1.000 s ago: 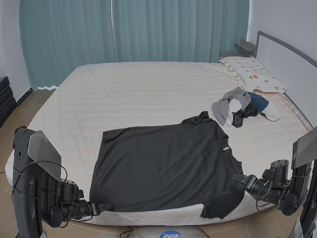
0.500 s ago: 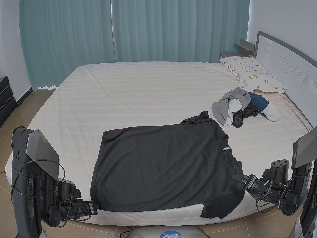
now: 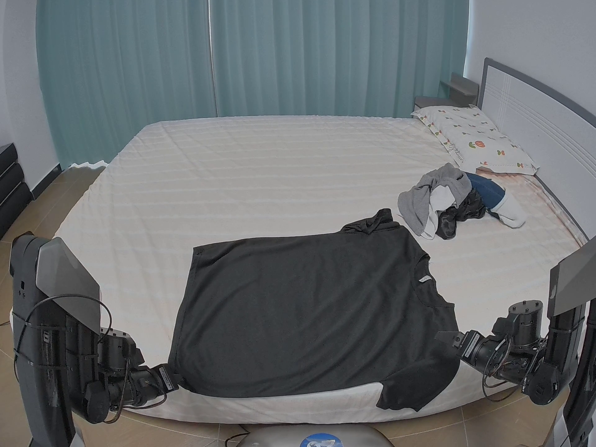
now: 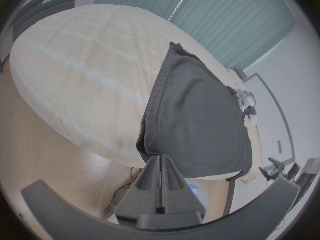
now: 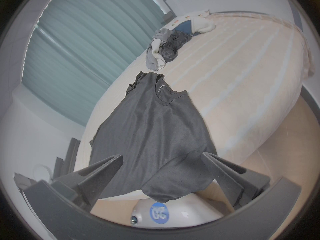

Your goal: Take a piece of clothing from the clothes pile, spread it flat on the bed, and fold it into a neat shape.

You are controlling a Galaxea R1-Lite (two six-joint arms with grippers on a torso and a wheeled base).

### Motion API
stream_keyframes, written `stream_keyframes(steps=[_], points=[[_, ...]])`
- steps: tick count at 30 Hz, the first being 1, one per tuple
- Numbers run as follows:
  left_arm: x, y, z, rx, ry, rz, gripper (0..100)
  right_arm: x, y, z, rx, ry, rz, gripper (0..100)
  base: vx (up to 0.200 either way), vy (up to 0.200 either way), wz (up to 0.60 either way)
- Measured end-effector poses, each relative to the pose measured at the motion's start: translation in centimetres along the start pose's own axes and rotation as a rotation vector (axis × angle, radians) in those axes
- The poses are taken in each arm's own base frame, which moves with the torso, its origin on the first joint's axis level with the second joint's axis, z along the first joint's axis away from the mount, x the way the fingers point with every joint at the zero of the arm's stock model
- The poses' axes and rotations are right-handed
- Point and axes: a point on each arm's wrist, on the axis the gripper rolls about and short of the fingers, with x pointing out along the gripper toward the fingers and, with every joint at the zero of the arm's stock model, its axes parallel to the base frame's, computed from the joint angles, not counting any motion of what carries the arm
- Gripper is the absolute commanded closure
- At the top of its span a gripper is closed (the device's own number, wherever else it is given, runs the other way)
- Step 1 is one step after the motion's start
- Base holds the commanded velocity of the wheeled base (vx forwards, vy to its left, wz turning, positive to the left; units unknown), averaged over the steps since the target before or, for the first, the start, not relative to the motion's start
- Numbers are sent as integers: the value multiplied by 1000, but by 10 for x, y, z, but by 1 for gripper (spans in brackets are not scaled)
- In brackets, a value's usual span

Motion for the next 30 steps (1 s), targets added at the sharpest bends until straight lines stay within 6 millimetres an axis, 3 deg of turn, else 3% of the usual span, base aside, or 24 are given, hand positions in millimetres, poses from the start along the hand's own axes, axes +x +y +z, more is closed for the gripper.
stream_keyframes(steps=[9,20,21,30], points=[[-8,-4,9,-149,-39,-36,100,5,-17,6,-92,-27,-86,0,0,0,0],[-16,-8,17,-229,-82,-72,100,44,-29,4,-84,-22,-120,0,0,0,0],[-16,-8,18,-230,-85,-72,100,48,-29,4,-82,-21,-118,100,0,0,0],[-17,-8,19,-231,-93,-75,100,67,-33,7,-68,-48,-117,100,0,0,0]])
